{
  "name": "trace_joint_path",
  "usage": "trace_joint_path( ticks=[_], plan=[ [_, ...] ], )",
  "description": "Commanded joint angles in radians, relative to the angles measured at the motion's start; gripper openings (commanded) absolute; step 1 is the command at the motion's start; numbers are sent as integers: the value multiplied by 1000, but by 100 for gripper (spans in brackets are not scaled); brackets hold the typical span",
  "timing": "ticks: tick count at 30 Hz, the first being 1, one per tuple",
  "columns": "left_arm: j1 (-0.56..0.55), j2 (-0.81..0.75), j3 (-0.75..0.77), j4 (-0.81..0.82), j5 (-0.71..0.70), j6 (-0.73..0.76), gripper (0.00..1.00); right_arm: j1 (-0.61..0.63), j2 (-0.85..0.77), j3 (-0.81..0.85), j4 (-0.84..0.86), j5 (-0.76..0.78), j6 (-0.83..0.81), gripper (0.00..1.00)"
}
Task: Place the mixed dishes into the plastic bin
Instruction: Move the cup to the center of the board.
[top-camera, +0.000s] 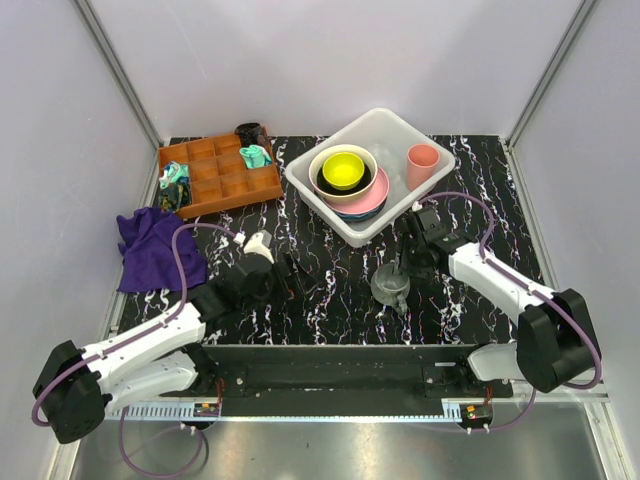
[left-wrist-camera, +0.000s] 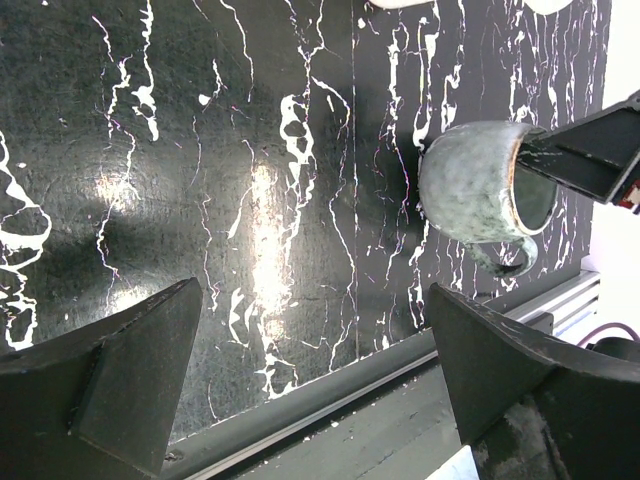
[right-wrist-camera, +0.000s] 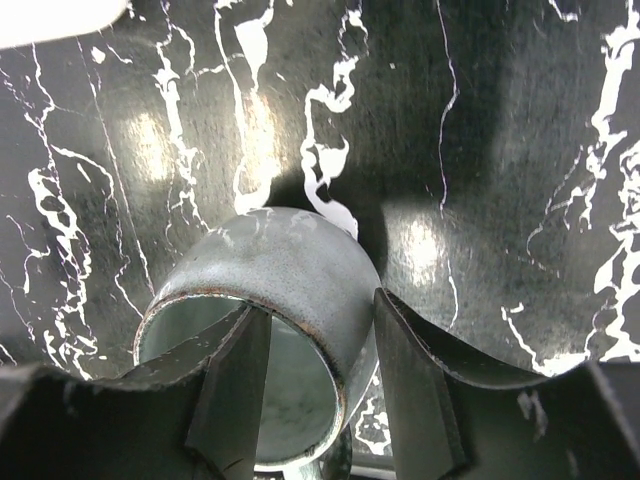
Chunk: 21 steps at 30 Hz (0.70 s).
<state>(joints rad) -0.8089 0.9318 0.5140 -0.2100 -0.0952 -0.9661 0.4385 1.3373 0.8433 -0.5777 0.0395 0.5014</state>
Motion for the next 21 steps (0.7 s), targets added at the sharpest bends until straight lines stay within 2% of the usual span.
trace_joint_path(
  ticks=[1, 21],
  plan=[
    [7, -21, -2, 24, -26, -2, 99, 3, 20, 43, 87, -36, -20, 53],
    [11, 1, -16, 44, -11, -8, 99, 5, -9, 2, 179, -216, -78, 53]
  ],
)
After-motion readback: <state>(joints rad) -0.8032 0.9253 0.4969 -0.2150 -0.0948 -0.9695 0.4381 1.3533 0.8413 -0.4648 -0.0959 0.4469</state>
